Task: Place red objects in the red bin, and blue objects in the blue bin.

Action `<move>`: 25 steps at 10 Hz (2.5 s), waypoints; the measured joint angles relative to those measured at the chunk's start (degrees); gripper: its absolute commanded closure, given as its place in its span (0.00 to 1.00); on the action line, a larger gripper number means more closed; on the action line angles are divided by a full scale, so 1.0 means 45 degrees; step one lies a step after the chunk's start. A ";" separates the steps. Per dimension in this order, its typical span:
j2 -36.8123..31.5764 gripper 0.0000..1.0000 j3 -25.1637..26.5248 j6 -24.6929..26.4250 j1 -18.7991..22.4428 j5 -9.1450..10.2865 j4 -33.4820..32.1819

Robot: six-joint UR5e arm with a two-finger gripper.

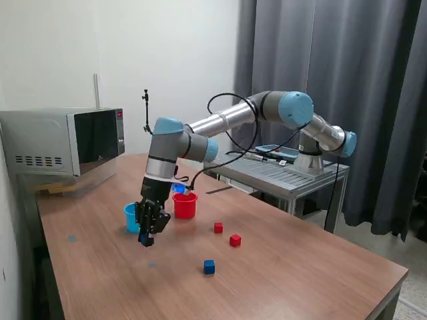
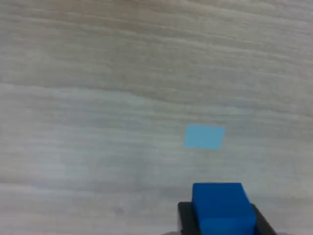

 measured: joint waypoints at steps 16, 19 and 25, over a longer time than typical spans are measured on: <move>-0.3378 1.00 0.4132 0.0522 -0.1883 -0.1347 -0.0217; -0.3345 1.00 0.4153 0.0544 -0.2195 -0.1299 -0.0392; -0.2849 1.00 0.3860 0.0549 -0.2446 -0.1100 -0.0576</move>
